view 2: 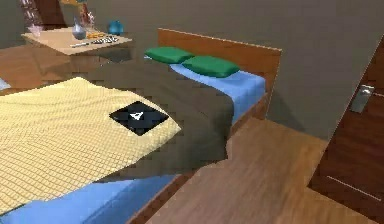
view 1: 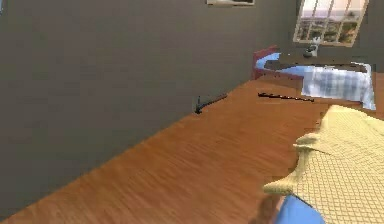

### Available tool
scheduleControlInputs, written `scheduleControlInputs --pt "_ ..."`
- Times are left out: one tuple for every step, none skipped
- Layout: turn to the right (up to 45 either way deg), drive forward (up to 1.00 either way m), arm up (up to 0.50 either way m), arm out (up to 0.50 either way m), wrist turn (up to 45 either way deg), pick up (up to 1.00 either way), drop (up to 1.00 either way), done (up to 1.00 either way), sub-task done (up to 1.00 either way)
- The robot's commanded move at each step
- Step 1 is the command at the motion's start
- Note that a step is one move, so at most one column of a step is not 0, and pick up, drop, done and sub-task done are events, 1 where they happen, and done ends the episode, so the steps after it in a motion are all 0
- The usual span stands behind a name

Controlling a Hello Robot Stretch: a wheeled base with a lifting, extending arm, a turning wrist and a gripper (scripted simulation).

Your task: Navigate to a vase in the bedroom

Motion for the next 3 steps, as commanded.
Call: scheduleControlInputs --pt "0.0 0.5 0.0 0.0 0.0 0.0 0.0 0.0 0.0" --pt "27.0 0.0 0.0 0.0 0.0 0.0 0.0 0.0 0.0" --pt "0.0 1.0 0.0 0.0 0.0 0.0 0.0 0.0 0.0"
